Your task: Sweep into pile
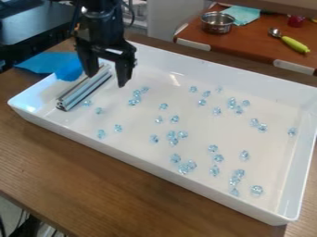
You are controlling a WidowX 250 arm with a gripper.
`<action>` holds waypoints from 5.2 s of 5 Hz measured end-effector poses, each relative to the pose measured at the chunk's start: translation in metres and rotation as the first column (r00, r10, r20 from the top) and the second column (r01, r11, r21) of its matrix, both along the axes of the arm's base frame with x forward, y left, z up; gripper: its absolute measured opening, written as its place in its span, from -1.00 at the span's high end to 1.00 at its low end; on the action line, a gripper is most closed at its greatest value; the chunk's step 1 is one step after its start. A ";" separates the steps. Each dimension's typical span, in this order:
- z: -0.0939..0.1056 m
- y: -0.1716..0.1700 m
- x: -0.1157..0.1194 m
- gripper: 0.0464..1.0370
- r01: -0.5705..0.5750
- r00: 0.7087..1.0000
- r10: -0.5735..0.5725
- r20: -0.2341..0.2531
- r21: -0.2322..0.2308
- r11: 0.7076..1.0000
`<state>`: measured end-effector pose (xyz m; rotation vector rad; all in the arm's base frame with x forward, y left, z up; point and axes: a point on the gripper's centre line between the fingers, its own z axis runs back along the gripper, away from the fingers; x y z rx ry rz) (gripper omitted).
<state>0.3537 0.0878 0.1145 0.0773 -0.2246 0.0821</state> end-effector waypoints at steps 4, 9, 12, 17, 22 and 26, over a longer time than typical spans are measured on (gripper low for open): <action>-0.012 0.026 -0.004 -0.93 -0.020 0.999 0.022 -0.027 0.040 0.999; -0.031 0.022 0.001 0.31 -0.012 0.998 0.015 -0.063 0.054 0.998; -0.032 -0.021 0.010 0.33 0.033 0.996 -0.031 -0.078 0.031 0.999; -0.035 -0.135 0.024 0.33 0.073 0.990 -0.072 -0.124 -0.002 0.997; -0.020 -0.253 0.031 0.33 0.119 0.973 -0.137 -0.187 -0.104 0.987; 0.021 -0.082 0.017 0.33 0.111 0.981 -0.121 -0.150 -0.071 0.991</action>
